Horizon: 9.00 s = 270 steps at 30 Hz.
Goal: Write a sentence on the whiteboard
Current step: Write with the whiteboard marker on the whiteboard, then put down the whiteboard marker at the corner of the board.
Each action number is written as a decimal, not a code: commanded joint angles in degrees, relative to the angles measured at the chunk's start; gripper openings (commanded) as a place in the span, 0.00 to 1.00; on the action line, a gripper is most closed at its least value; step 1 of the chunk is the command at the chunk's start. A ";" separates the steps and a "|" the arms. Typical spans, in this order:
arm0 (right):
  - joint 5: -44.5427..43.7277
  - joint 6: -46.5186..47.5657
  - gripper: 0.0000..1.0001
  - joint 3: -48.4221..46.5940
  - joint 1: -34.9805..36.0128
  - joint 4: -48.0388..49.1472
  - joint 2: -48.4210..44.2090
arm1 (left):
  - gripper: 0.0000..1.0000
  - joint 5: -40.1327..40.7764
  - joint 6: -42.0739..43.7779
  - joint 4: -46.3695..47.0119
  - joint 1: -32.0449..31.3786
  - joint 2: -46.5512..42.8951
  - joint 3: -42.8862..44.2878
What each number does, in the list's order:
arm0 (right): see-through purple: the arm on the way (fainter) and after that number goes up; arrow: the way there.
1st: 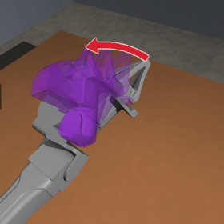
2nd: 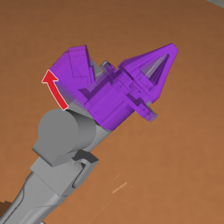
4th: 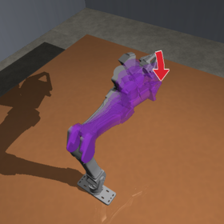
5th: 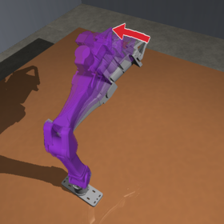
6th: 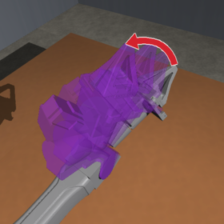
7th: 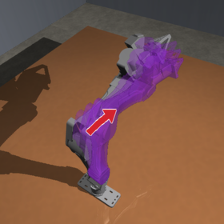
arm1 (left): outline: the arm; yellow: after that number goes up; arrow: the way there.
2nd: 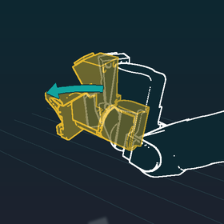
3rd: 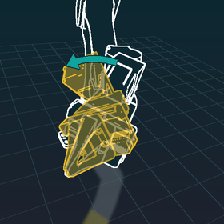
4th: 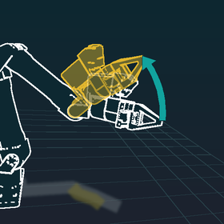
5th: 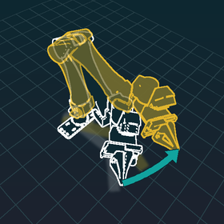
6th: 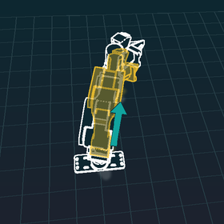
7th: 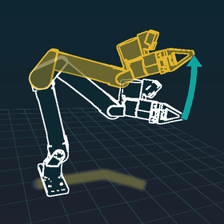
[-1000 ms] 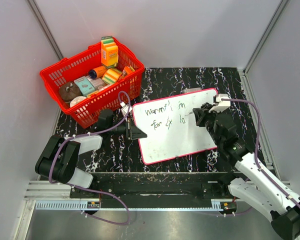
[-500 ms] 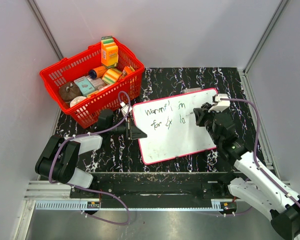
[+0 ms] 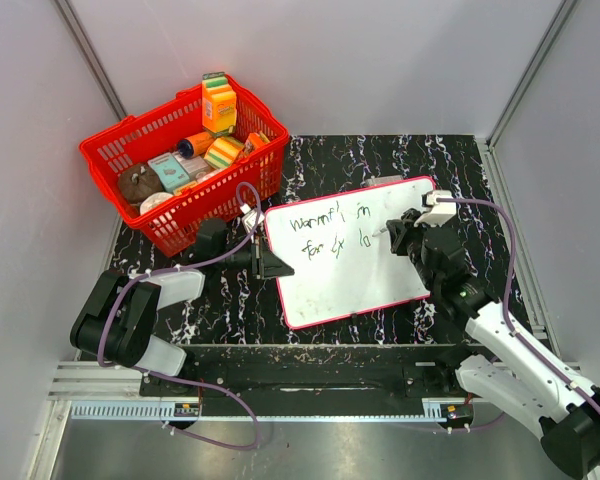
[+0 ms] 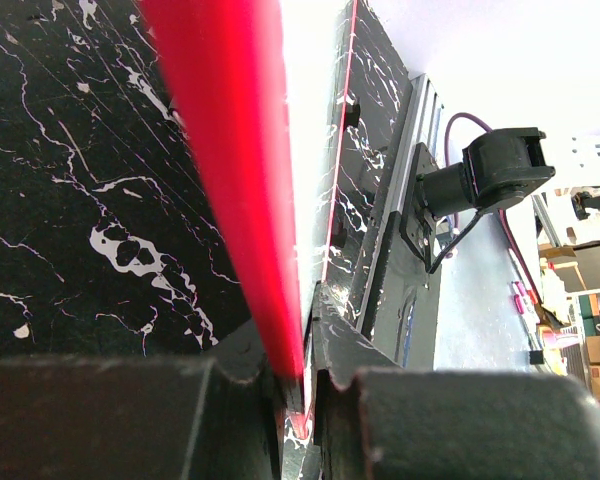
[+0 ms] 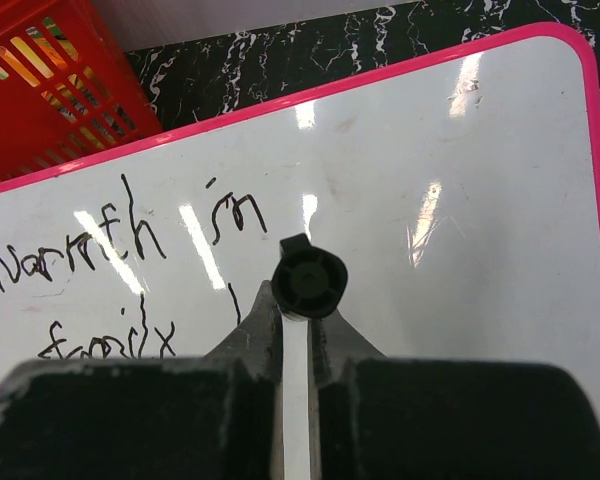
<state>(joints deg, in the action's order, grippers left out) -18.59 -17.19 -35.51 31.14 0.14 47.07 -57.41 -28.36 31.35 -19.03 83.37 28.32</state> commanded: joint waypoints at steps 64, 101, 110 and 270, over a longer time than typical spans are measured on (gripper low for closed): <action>-6.64 -0.12 0.00 -2.11 0.33 3.28 0.39 | 0.00 5.46 8.76 -0.42 0.31 1.00 -0.98; -5.14 -0.91 0.00 0.88 0.33 1.61 -3.48 | 0.00 5.38 8.67 -0.33 0.31 1.27 -0.89; -5.58 -1.27 0.00 1.84 0.33 2.14 -2.16 | 0.00 5.29 8.67 -0.33 0.31 1.27 -0.89; 8.39 -16.20 0.00 4.92 0.33 -15.25 -22.63 | 0.99 28.98 9.72 -0.32 0.22 -19.99 -10.20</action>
<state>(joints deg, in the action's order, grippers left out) -12.73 -29.63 -30.68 31.14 -11.38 26.44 -39.38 -21.26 32.53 -18.90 69.14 19.99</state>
